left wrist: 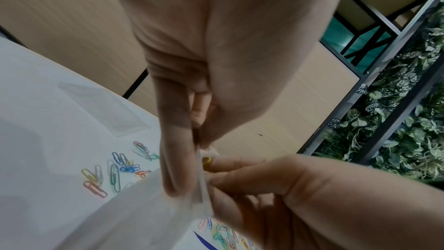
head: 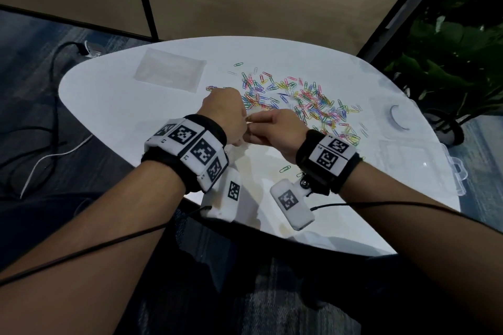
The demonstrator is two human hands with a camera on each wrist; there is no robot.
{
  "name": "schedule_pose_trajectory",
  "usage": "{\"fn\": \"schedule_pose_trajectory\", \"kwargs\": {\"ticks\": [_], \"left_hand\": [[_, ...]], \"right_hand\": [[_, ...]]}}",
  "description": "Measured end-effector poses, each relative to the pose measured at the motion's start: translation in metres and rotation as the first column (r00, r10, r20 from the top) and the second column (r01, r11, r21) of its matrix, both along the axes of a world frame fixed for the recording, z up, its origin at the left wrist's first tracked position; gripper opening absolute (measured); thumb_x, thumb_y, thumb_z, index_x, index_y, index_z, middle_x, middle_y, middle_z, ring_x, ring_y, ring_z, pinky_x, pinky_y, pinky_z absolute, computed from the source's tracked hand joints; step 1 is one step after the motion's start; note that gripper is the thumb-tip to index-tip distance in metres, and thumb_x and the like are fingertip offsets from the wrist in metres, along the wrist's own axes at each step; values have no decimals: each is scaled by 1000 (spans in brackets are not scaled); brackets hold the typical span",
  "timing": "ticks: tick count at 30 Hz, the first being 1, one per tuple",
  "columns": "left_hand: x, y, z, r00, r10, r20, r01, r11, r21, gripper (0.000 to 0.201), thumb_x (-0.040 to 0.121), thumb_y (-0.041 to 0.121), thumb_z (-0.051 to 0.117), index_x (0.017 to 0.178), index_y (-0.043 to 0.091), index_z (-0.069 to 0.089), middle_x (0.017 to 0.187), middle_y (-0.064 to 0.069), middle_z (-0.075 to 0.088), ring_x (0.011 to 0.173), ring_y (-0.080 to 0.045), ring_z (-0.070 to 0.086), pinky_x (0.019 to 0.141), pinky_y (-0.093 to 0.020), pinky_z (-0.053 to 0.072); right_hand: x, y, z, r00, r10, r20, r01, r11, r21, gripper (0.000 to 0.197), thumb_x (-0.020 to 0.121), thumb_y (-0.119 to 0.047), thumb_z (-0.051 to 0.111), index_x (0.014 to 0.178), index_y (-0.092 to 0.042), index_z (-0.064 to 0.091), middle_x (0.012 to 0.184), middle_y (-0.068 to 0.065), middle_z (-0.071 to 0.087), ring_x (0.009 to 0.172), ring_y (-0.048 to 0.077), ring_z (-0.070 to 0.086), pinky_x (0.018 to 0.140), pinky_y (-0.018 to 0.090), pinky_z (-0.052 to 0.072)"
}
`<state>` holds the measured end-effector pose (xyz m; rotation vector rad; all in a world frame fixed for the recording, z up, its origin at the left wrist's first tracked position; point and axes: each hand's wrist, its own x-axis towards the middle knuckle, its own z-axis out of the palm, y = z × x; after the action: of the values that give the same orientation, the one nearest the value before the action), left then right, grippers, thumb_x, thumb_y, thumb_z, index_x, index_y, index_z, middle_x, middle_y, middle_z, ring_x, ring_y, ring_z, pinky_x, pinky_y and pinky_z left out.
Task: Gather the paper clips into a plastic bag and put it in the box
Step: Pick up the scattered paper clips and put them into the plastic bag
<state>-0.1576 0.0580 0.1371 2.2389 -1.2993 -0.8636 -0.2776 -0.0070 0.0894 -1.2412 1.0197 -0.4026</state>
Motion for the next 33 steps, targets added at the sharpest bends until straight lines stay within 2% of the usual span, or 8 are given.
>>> {"fn": "schedule_pose_trajectory", "kwargs": {"ticks": [6, 11, 13, 16, 18, 22, 28, 33], "left_hand": [[2, 0, 2, 999, -29, 30, 29, 1000, 10, 24, 88, -2, 68, 112, 3, 71, 118, -18, 70, 95, -37, 76, 90, -44, 62], [11, -1, 5, 997, -14, 81, 12, 1000, 28, 28, 91, 1, 58, 117, 4, 67, 111, -17, 74, 99, -35, 74, 95, -41, 60], [15, 0, 6, 997, -16, 81, 13, 999, 35, 28, 91, -1, 55, 116, 3, 68, 107, -18, 75, 96, -34, 75, 94, -42, 60], [17, 3, 9, 995, -31, 94, 27, 998, 48, 28, 89, -2, 59, 115, 1, 68, 106, -18, 76, 95, -34, 76, 92, -44, 61], [17, 4, 10, 994, -37, 106, 32, 998, 51, 28, 88, -1, 63, 114, 2, 69, 106, -18, 76, 95, -34, 75, 91, -44, 61], [13, 6, 10, 991, -57, 118, 52, 997, 52, 26, 90, 0, 62, 115, 2, 70, 106, -18, 76, 95, -35, 76, 91, -43, 61], [6, 3, 9, 990, -63, 122, 57, 997, 54, 28, 87, -5, 62, 114, 1, 71, 103, -19, 77, 93, -35, 76, 91, -44, 61], [2, -2, 6, 989, -73, 130, 65, 996, 64, 29, 86, -5, 64, 112, 2, 73, 99, -18, 78, 92, -34, 77, 90, -43, 62]], "right_hand": [[-12, -7, 7, 915, 267, -302, -374, 843, -388, 9, 82, -5, 72, 89, -5, 78, 83, 9, 77, 74, 15, 73, 78, 29, 60], [-42, -27, 5, 948, 168, -270, -297, 773, -561, 20, 94, -18, 62, 109, -11, 73, 112, 6, 72, 97, 17, 70, 84, 38, 59], [-67, -27, -16, 752, 210, -624, -626, 522, -579, 34, 98, -32, 53, 130, -24, 61, 141, -1, 55, 126, 17, 55, 102, 42, 49], [-107, -11, -67, 275, 216, -937, -958, 150, -246, 57, 100, -41, 41, 153, -25, 24, 163, 0, 10, 149, 24, 16, 117, 46, 26], [-133, -6, -94, 172, 147, -974, -985, 48, -166, 62, 101, -39, 38, 154, -24, 11, 164, 2, 2, 150, 28, 9, 118, 50, 23], [-165, -19, -105, 178, -8, -984, -974, 138, -178, 57, 104, -31, 28, 155, -27, 1, 164, -1, -6, 150, 29, -2, 120, 54, 5], [-166, -55, -101, 211, -134, -968, -856, 452, -249, 60, 103, -31, 32, 155, -25, 2, 163, 9, -4, 147, 44, 6, 114, 60, 26], [-142, -79, -96, 307, -81, -948, -772, 562, -298, 55, 99, -20, 44, 150, -21, 23, 156, 18, 24, 120, 40, 54, 96, 46, 50]]}}
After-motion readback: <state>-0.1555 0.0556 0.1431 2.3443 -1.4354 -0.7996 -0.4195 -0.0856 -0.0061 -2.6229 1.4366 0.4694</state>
